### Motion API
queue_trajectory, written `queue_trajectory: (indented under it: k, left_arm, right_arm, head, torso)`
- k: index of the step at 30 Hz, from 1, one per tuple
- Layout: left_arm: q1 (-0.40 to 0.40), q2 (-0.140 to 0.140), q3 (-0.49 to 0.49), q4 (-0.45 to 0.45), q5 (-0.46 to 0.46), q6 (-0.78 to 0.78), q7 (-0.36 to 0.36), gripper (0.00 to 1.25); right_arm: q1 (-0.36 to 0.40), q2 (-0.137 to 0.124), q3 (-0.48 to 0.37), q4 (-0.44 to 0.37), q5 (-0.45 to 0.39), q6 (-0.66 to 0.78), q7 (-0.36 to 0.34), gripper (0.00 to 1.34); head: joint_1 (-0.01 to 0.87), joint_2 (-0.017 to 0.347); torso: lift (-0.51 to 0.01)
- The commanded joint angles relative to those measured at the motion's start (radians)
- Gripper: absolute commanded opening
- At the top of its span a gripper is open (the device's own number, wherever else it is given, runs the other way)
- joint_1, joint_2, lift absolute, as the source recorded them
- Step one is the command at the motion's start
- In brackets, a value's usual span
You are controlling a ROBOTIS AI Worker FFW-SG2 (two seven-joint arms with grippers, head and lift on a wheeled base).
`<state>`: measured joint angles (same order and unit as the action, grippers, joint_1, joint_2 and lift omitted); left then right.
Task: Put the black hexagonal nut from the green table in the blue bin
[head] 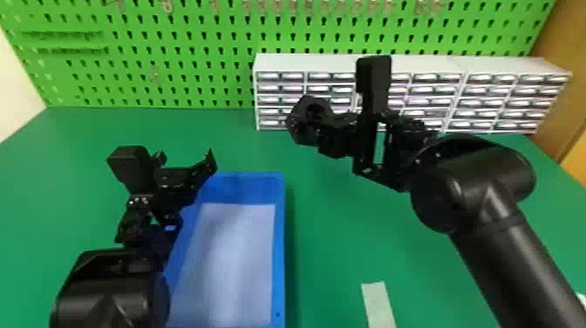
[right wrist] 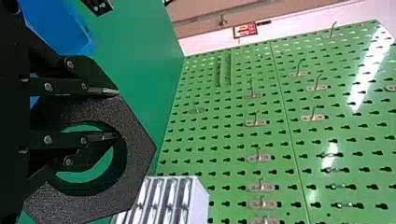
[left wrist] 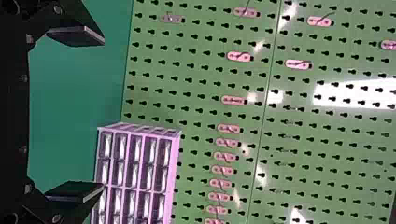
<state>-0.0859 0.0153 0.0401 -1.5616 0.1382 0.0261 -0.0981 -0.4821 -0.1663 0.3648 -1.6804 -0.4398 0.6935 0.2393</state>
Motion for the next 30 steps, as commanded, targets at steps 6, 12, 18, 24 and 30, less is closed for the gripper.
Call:
queue_trajectory:
  k: [6,12,18,24,30]
  left_arm:
    - [-0.001,0.0,0.0,0.0,0.0,0.0,0.0,1.07]
    - [-0.001,0.0,-0.002,0.0,-0.002,0.0,0.0,1.07]
    - [0.0,0.0,-0.002,0.001,-0.002,0.0,0.0,1.07]
    - [0.0,0.0,0.0,0.001,-0.002,0.0,0.0,1.07]
    - [0.0,0.0,0.0,0.001,-0.002,0.0,0.0,1.07]
  right_arm:
    - [-0.015,0.011,0.031,0.024,0.0,0.021,0.025,0.2]
    - [-0.03,0.019,0.046,0.044,0.0,0.035,0.048,0.21]
    - [-0.042,0.028,0.071,0.073,-0.028,0.04,0.061,0.21]
    - [-0.061,0.028,0.105,0.111,-0.053,0.051,0.08,0.21]
    - [-0.07,0.028,0.126,0.133,-0.06,0.052,0.086,0.21]
  head:
    - [0.686,0.051]
    - [0.686,0.051]
    - [0.686,0.051]
    - [0.686,0.051]
    - [0.686,0.051]
  torso:
    - [-0.097]
    - [-0.097]
    - [-0.097]
    - [-0.097]
    - [-0.097]
